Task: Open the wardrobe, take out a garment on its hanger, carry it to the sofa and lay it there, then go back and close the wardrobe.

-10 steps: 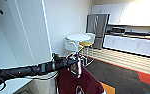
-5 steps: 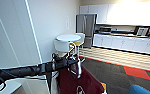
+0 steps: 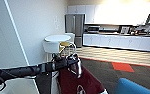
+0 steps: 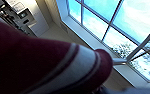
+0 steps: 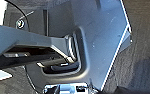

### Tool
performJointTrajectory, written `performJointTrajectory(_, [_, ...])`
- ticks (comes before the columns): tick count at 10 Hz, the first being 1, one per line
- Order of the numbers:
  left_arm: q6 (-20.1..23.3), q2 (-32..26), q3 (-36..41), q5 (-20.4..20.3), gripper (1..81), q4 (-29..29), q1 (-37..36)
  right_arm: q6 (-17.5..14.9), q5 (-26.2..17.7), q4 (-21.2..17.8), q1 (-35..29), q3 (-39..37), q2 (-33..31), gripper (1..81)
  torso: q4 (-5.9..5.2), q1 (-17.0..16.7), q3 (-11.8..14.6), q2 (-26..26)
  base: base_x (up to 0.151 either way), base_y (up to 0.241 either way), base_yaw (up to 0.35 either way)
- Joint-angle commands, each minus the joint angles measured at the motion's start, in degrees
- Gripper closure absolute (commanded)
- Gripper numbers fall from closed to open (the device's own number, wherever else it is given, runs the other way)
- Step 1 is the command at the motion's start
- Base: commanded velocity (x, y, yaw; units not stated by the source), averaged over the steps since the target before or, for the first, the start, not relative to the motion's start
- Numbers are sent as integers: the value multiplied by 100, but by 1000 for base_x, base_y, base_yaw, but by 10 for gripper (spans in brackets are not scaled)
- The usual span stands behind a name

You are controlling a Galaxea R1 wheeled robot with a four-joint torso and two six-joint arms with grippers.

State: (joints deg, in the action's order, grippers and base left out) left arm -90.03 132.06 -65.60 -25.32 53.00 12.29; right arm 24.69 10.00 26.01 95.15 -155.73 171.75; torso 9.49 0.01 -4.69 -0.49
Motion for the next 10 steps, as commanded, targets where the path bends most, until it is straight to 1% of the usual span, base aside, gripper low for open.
performJointTrajectory(1, [47,-21,170,-316,811,-106,-969,45,81,-79,71,44,-209,10,0,0,0,0,0,0,-303])
performJointTrajectory(10, [38,-74,187,-325,811,-27,-952,45,90,-61,61,44,-104,10,0,0,0,0,0,0,-303])
